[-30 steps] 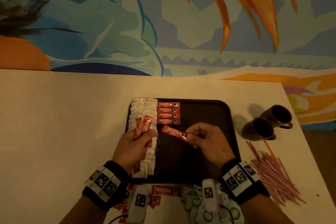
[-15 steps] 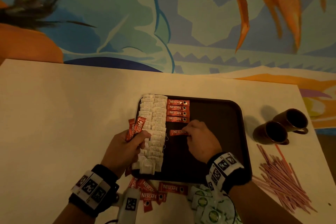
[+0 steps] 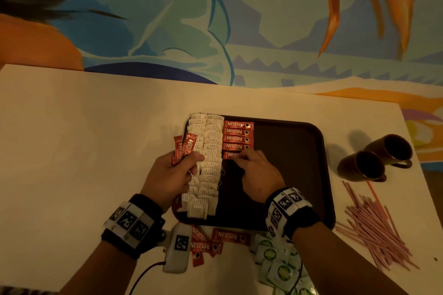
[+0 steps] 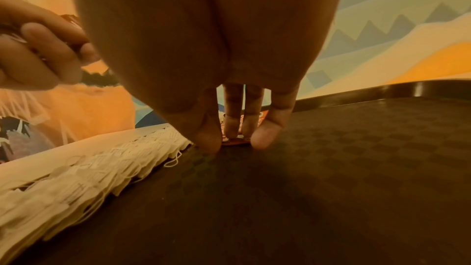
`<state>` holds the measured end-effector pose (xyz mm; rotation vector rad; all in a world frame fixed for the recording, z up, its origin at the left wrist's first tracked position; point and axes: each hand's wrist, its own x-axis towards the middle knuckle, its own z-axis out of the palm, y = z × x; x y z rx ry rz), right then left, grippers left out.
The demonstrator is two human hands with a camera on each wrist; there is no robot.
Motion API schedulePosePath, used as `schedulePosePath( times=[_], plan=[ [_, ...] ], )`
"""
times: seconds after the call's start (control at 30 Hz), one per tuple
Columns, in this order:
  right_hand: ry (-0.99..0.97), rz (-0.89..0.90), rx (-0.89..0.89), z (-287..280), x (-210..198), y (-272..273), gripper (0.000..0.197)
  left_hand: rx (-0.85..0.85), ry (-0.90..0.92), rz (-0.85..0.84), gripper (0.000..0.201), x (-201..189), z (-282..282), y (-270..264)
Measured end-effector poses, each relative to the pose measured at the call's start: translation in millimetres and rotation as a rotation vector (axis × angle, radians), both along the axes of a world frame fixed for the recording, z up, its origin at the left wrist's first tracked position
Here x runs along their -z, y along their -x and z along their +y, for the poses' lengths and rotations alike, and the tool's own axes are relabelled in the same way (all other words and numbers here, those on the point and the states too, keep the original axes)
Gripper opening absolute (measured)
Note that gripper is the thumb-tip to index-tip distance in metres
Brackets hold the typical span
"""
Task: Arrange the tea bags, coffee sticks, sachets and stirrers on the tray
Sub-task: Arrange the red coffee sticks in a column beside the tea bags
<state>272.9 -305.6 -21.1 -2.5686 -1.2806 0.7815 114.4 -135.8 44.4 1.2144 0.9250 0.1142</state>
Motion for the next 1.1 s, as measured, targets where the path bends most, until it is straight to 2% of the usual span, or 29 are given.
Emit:
schedulePosePath(
  times=[0.13,0.93,1.1],
  plan=[
    [-0.006,0.007,0.021,3.5,-0.6,1.3,0.059,0.008,-0.010,-0.010,0.025,-1.8,0.9,-4.4],
    [-0.030,-0.006,0.039,10.8,-2.3,6.1,0.059,0.009,-0.004,-0.024,0.030,-7.3,-7.1,2.0],
    [-0.109,0.003,0.080,7.5,-7.8,5.5,0.056,0.046,0.009,-0.008,0.028,-7.6,-8.9,1.3]
  ],
)
